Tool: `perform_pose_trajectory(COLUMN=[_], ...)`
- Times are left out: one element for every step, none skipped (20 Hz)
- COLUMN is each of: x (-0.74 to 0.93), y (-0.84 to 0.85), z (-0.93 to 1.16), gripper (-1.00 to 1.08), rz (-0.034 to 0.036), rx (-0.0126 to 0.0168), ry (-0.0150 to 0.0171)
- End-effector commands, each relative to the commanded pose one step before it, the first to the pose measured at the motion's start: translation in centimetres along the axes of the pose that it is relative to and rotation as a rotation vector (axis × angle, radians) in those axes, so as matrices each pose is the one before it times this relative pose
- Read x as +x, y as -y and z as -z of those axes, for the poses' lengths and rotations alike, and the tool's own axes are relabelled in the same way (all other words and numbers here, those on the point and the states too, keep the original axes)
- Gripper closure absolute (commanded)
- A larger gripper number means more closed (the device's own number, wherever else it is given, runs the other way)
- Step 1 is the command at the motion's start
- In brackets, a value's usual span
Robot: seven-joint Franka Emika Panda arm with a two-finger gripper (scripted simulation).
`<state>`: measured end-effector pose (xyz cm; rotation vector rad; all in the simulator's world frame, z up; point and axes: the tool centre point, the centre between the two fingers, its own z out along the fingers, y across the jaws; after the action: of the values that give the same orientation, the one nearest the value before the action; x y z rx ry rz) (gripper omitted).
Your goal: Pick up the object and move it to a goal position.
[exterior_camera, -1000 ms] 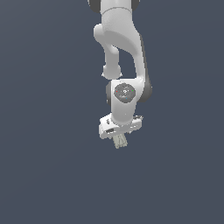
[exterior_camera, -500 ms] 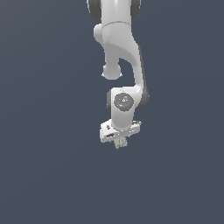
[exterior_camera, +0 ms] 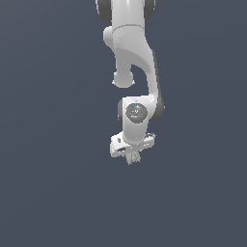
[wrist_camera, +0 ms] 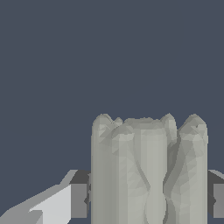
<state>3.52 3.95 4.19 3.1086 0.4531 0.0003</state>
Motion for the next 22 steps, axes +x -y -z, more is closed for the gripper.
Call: perform_pose_trajectory(x=[0.001, 0.007, -0.002, -0.006, -0.01, -0.015, -0.019, -0.023, -0.027, -0.031, -0.035, -0.039, -0.042, -0.043, -0.05, -0.054, -0.057, -0.059, -0.056, -0.059, -0.056, -0.051], y=[0.029, -0.008, 0.018, 0.053, 0.089, 0.124, 0.16, 0.197, 0.234, 0.272, 0.311, 0.35, 0.391, 0.458, 0.477, 0.522, 0.567, 0.608, 0.663, 0.675, 0.69, 0.678], z=[-0.04, 0.015, 0.025, 0.075, 0.126, 0.177, 0.229, 0.281, 0.334, 0.388, 0.444, 0.501, 0.56, 0.638, 0.684, 0.751, 0.817, 0.877, 0.926, 0.978, 1.001, 0.986], gripper=[1.08, 1.08, 1.08, 1.08, 1.08, 1.08, 1.08, 1.08, 1.08, 1.08, 1.08, 1.08, 1.08, 1.08, 1.08, 1.08, 1.08, 1.08, 1.08, 1.08, 1.08, 1.08], rz=[0.0003, 0.0, 0.0, 0.0, 0.0, 0.0, 0.0, 0.0, 0.0, 0.0, 0.0, 0.0, 0.0, 0.00032, 0.0, 0.0, 0.0, 0.0, 0.0002, 0.0, 0.0, 0.0], rx=[0.00022, 0.0, 0.0, 0.0, 0.0, 0.0, 0.0, 0.0, 0.0, 0.0, 0.0, 0.0, 0.0, -0.00059, 0.0, 0.0, 0.0, 0.0, -0.00064, 0.0, 0.0, 0.0], ry=[0.00019, 0.0, 0.0, 0.0, 0.0, 0.0, 0.0, 0.0, 0.0, 0.0, 0.0, 0.0, 0.0, -0.00015, 0.0, 0.0, 0.0, 0.0, 0.00017, 0.0, 0.0, 0.0])
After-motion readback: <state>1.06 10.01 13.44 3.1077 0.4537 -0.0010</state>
